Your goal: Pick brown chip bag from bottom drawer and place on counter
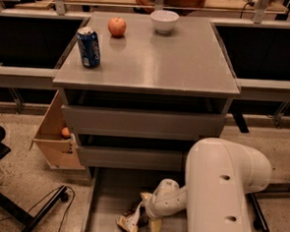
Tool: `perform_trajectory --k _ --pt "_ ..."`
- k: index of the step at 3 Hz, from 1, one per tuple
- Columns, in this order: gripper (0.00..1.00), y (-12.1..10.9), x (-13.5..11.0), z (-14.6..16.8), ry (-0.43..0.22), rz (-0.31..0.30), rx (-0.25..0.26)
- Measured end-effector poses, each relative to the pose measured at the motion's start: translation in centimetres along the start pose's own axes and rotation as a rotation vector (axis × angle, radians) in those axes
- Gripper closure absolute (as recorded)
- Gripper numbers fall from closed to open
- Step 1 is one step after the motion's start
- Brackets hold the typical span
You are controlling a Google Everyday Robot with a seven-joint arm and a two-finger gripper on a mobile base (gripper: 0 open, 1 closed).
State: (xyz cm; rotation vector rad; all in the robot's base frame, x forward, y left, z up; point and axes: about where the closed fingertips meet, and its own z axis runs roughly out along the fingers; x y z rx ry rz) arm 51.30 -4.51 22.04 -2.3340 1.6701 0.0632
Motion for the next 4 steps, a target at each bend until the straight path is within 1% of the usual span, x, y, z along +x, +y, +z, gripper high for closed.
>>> perform_trajectory --k 1,2,4 --pt "0.04 -0.4 -1.6 4.2 -0.059 -0.048 -0.015" --pt "0.27 -1.1 -2.6 5.5 -0.085 -0.076 -0.005" --pt "0.73 -1.2 -2.7 4.9 -0.085 -0.076 -0.005"
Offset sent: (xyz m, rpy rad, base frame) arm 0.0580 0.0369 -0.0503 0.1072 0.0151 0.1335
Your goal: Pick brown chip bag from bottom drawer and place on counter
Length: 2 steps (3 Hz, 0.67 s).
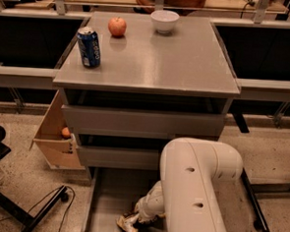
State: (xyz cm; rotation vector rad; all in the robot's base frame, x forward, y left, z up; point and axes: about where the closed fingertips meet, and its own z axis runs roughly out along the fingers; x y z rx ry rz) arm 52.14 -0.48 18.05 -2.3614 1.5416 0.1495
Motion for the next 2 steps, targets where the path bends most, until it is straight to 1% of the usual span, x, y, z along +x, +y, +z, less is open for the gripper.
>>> perform_trajectory --k 1,2 --pt "0.96 0.0 0.0 0.0 0.000 0.000 0.000" --pt "1.00 -1.5 -0.4 -1.8 -0.014 -0.001 0.046"
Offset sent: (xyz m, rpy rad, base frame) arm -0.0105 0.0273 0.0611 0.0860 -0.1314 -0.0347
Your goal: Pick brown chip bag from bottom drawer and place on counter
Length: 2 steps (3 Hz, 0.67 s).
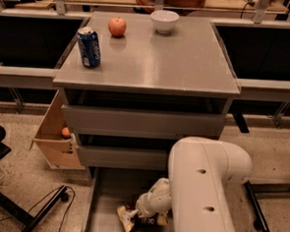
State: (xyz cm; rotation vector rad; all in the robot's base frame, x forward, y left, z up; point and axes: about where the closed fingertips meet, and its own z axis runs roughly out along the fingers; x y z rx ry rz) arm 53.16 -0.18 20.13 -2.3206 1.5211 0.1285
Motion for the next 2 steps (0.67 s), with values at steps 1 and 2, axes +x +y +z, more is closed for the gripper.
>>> perform_trajectory --k 1,2 --pt "1.00 -1.4 -0.6 -4.7 0.005 0.013 0.060" --pt "1.00 -1.2 -2.5 -10.8 0.038 0.017 0.102"
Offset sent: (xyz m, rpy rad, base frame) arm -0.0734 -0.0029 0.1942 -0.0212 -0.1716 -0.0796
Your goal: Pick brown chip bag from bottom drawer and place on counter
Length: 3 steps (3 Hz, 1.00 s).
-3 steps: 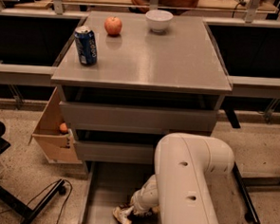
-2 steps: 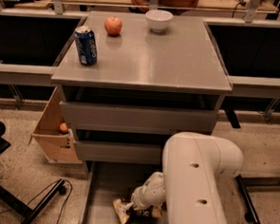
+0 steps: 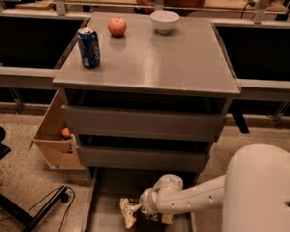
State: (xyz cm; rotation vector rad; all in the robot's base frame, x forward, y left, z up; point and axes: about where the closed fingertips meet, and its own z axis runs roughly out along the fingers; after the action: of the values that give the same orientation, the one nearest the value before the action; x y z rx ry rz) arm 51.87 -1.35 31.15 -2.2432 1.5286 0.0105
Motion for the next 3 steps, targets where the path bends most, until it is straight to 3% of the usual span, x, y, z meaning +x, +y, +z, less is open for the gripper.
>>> perform_trajectory --k 1,2,3 --pt "1.00 0.6 -2.0 -6.0 0.062 -0.015 0.004" --pt "1.00 1.0 -3.4 -11.8 0.141 -0.023 -0.023" --pt "1.00 -1.4 -3.5 -17.9 0.238 -0.082 -0.024"
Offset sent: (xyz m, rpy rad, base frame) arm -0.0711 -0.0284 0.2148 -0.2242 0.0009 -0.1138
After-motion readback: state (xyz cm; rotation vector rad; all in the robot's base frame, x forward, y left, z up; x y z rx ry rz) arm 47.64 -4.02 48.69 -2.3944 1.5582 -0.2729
